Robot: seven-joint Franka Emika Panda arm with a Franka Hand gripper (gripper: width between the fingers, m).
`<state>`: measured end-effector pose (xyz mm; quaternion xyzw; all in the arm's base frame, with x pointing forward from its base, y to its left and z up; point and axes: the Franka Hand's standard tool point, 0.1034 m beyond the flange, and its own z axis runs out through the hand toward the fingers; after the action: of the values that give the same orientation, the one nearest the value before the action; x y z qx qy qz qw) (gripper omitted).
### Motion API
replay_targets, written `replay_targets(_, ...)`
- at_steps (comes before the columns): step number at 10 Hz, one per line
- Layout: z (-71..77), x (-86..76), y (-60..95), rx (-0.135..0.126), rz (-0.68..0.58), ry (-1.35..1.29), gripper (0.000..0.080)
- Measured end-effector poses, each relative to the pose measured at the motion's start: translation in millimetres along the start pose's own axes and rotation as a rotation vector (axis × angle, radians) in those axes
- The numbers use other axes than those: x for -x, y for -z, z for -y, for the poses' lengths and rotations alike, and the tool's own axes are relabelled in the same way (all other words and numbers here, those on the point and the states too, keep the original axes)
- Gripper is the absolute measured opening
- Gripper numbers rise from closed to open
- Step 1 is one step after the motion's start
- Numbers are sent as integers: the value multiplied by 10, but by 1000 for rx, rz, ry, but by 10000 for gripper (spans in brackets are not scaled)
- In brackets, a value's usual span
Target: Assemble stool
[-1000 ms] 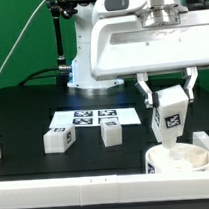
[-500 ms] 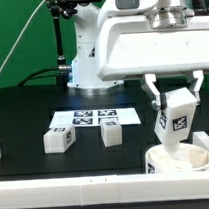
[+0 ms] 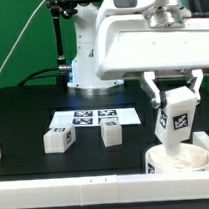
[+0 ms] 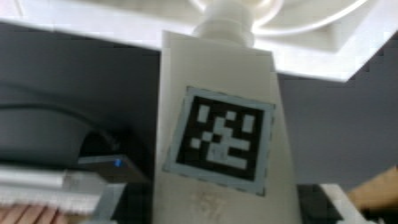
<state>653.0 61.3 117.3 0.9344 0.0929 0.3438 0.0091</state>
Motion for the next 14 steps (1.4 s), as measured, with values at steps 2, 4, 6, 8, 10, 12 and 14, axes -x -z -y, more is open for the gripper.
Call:
replay_targets(2,32,144,-73,-3,17,13,327)
replay_targets(4,34,133,-81,-8,41,17,327)
replay_targets(6,73,123,-82,-10,40,15,327)
replay_targets(8,151,111,-80,-13,40,5,327)
replay_targets(10,176,87,-88,-17,46,7,327)
replay_targets(12,165,88,-100,-16,46,8,327)
replay_targets(14,186,84,-100,-17,43,8,327)
